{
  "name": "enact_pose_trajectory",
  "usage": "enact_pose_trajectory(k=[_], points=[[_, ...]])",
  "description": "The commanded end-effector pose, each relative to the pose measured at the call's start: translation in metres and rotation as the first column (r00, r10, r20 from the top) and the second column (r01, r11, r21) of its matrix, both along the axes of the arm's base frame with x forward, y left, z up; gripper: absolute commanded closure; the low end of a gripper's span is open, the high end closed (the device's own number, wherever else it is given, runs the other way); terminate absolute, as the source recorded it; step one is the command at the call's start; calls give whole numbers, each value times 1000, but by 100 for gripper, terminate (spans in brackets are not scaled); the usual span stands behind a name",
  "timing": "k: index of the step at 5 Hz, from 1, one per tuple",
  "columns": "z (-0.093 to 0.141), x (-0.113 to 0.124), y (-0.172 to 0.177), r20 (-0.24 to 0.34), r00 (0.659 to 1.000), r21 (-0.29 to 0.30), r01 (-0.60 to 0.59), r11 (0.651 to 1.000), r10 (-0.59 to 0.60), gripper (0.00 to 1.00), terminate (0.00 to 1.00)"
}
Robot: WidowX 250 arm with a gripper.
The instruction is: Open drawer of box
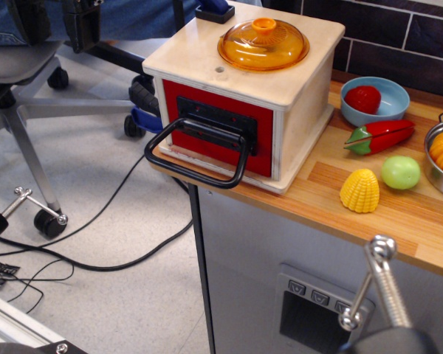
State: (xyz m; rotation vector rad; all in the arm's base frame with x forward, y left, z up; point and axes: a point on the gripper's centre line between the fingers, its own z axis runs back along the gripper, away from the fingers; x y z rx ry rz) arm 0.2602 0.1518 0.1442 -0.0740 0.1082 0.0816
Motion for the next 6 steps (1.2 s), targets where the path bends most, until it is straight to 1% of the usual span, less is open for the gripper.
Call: enact_pose_trajectory(k=[1,2,3,4,5,6], points=[[0,0,0,0,1000,0,0,1000,0,0,0],[1,-4,-20,7,1000,-38,18,999,-17,0,0],[-5,-11,-46,26,999,-84,39,996,-37,0,0],[-18,-9,-72,93,994,-91,59,994,-51,0,0],[-28,3,-95,152,988,-71,44,997,-33,0,0],[-42,10,-115,217,976,-50,41,998,-30,0,0]])
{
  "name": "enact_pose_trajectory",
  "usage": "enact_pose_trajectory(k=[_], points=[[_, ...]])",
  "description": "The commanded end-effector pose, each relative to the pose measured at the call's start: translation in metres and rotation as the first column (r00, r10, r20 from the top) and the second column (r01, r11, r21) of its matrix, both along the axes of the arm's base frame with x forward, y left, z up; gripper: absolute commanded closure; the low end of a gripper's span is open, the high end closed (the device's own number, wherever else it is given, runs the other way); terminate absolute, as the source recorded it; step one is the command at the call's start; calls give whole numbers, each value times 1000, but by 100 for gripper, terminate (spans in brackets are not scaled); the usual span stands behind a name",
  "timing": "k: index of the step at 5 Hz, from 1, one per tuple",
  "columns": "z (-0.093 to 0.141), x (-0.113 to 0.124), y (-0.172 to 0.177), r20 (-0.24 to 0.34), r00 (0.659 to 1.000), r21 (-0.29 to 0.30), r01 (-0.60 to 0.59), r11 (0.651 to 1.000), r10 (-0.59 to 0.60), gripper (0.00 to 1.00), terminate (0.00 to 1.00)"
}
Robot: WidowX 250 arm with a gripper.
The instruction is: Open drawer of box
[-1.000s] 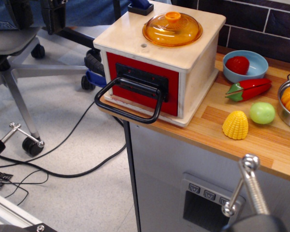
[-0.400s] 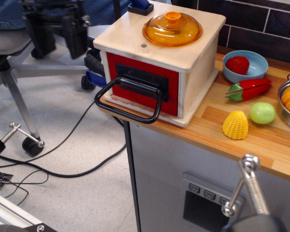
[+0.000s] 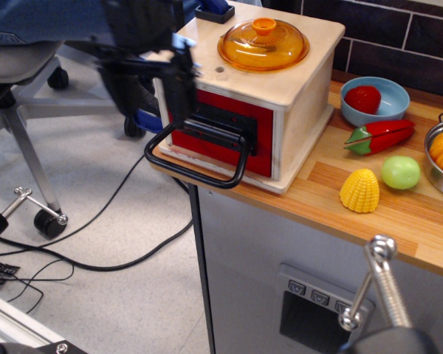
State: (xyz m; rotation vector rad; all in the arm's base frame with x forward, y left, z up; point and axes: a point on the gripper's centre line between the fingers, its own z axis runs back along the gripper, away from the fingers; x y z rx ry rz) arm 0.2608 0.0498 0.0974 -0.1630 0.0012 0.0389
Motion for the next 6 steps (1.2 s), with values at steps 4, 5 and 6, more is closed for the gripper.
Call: enact_pose_trajectory(k=[4,5,6], points=[[-40,31,-21,158,987,113,12,993,-30,0,0],[-50,27,-17,155,987,131,22,991,-42,0,0],[-58,15,-18,130,989,142,48,989,-66,0,0]])
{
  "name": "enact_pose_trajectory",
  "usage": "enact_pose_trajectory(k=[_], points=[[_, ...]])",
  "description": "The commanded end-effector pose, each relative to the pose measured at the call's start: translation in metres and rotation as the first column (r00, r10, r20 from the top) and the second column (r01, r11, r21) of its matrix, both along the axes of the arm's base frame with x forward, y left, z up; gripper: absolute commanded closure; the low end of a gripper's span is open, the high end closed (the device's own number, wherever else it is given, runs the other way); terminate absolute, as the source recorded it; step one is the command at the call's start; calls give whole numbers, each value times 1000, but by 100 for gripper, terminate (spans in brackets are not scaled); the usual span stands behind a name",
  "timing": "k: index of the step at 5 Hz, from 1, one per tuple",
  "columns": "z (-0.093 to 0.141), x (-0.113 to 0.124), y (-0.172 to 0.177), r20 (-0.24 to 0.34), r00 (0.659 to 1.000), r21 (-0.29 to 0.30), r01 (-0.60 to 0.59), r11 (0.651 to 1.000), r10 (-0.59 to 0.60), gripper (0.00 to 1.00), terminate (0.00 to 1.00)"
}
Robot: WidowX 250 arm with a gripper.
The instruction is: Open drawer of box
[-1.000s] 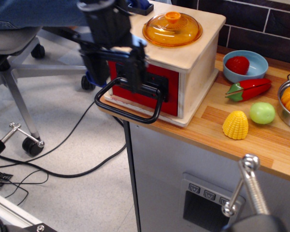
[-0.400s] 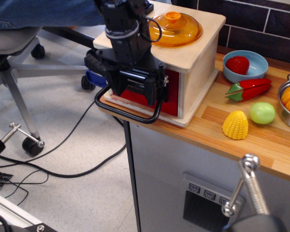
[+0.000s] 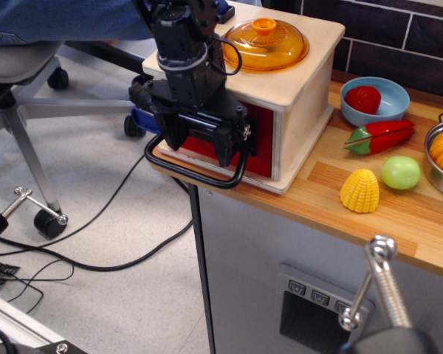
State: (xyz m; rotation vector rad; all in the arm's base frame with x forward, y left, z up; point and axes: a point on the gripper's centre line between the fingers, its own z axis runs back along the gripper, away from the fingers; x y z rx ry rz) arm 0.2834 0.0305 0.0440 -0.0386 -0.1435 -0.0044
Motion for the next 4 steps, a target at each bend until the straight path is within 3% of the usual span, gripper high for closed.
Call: enact_pose_trajectory(k=[1,2,4], points=[[-10,-26,0,-32,999,16,23,1000,-22,0,0],[-12,-44,1,-48,999,11,23,1000,-22,0,0],[-10,-80,-1,-156,987,-8,20,1000,-21,0,0]])
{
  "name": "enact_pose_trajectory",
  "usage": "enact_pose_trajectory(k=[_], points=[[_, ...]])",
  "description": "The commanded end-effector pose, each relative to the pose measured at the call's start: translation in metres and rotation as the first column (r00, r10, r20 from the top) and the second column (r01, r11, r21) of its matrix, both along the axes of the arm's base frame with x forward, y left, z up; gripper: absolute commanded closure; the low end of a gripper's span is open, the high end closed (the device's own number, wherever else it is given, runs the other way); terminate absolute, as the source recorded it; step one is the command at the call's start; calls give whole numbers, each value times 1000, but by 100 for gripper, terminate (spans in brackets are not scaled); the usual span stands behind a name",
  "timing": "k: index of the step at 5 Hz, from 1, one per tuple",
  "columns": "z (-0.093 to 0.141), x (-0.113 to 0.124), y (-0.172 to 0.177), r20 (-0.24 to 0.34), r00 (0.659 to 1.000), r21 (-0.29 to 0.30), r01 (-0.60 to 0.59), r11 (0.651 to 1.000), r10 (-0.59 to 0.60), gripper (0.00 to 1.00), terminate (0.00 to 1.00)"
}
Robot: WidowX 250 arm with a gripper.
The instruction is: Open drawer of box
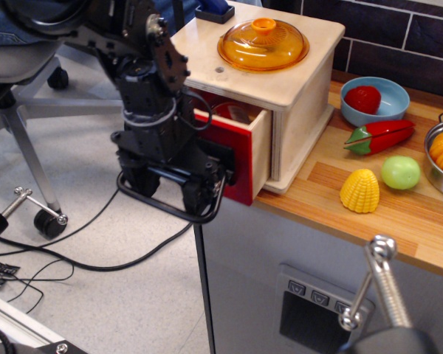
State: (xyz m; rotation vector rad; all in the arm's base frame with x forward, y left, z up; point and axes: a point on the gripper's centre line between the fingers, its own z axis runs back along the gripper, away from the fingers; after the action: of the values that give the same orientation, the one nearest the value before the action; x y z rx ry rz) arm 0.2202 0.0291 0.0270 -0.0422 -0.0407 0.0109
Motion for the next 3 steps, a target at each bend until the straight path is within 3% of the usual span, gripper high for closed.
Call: enact_pose_trajectory(k=[1,3], points=[[7,-38,-3,-114,992,-10,52,999,-53,0,0],[3,-63,-8,-221,967,3,128,992,-124,0,0]])
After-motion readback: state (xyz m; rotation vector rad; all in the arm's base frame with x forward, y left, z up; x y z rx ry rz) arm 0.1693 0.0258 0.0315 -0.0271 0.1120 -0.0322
